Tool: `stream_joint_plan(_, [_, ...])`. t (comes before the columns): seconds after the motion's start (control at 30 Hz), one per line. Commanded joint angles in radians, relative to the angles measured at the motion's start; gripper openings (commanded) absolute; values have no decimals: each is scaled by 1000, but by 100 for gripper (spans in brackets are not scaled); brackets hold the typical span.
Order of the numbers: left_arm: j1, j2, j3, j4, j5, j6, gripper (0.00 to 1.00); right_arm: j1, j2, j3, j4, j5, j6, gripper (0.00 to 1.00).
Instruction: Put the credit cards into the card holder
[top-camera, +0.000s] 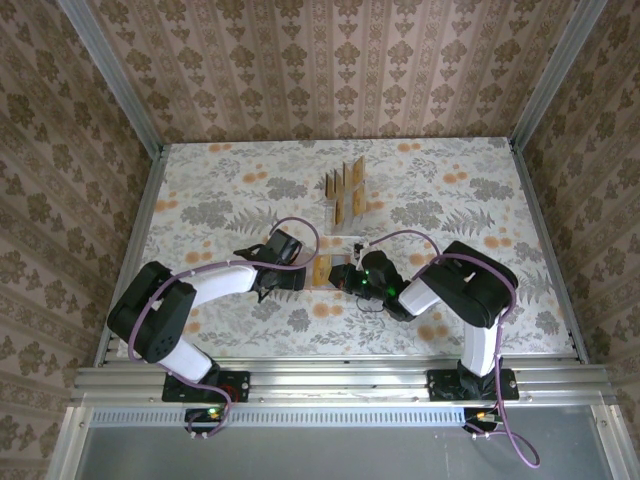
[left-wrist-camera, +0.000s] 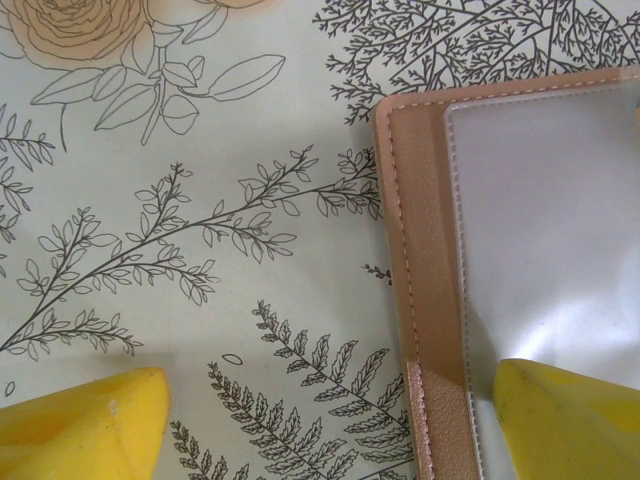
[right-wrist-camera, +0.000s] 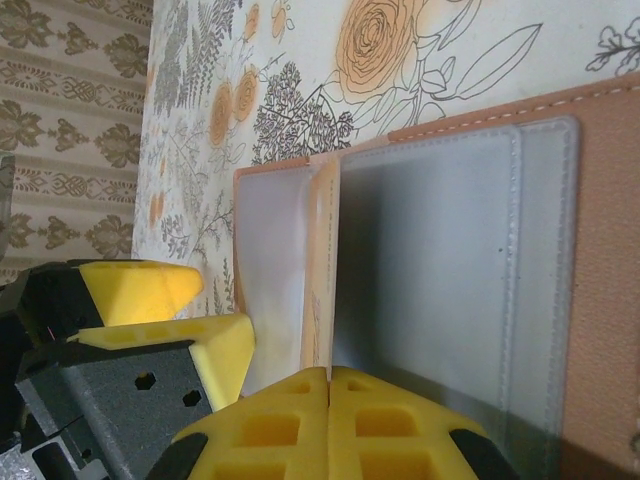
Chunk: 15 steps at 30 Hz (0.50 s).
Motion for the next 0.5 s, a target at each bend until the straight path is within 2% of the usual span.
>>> stream_joint_plan(0.0, [0,-6,-25,-55,-14,-9,85,1,-8,-10,-114,8,-57,0])
stream_joint_plan(0.47, [1,-10,-28,-57,-16,-11,85,2,30,34,-135,-21,-65,0])
